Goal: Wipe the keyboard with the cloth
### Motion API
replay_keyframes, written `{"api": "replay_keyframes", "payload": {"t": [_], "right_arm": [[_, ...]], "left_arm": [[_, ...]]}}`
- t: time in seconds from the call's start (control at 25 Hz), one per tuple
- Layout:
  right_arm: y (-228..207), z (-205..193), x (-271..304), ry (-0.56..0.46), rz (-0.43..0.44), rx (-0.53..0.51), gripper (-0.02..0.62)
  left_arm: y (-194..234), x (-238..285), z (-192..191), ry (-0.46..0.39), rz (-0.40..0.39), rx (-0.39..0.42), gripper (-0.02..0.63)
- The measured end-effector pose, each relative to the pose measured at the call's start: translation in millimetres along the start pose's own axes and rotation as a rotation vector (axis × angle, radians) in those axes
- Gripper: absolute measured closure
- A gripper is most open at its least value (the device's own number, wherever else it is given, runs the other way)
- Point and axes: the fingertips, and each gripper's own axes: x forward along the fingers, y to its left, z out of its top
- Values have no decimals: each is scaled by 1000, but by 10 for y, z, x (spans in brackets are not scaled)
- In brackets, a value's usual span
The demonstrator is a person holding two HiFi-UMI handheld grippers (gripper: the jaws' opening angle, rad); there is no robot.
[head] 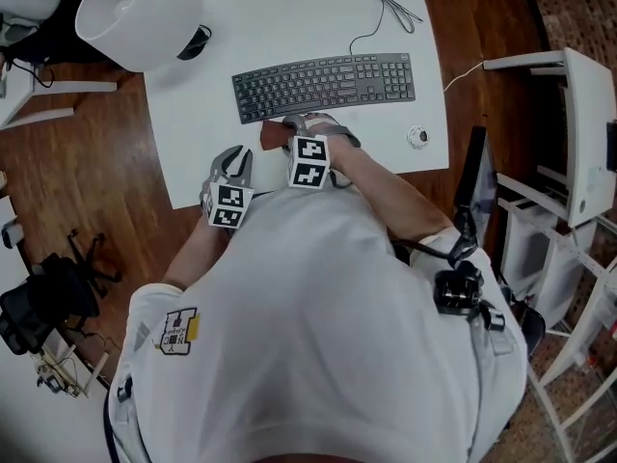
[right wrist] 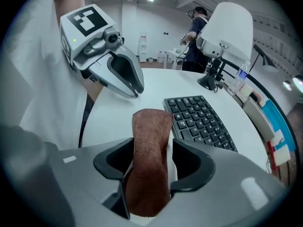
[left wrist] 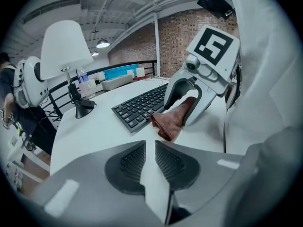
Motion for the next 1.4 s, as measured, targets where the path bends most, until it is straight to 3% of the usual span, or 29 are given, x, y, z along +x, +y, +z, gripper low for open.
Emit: {"api": "replay_keyframes", "payload": {"t": [0.08, 0.16, 0.28, 0.56, 0.72, 1.0, 1.2, 1.4], "right_arm": [[-8, -34, 41, 21, -1, 21, 385], [-1, -37, 46, 20, 0, 38, 474], [-15, -4, 1, 7, -12, 59, 505], [-792, 458, -271, -84, -144, 115, 506], [-1136, 680, -66, -51, -174, 32, 506], [-1256, 912, 416, 2, -148, -107, 506], [-1367, 787, 349, 19, -151, -36, 508], [-1599, 203, 71, 72, -192, 103, 508]], "left_arm": [[66, 24, -8, 2, -10, 4, 571], [132, 74, 2, 0, -16, 9, 571], [212, 146, 28, -9, -24, 12, 571], [291, 285, 111, -29, -27, 85, 571], [210, 342, 229, -37, -36, 132, 571], [157, 456, 288, 9, -47, 131, 565], [271, 441, 272, 13, -30, 138, 563], [305, 438, 266, 15, -17, 139, 563]]}}
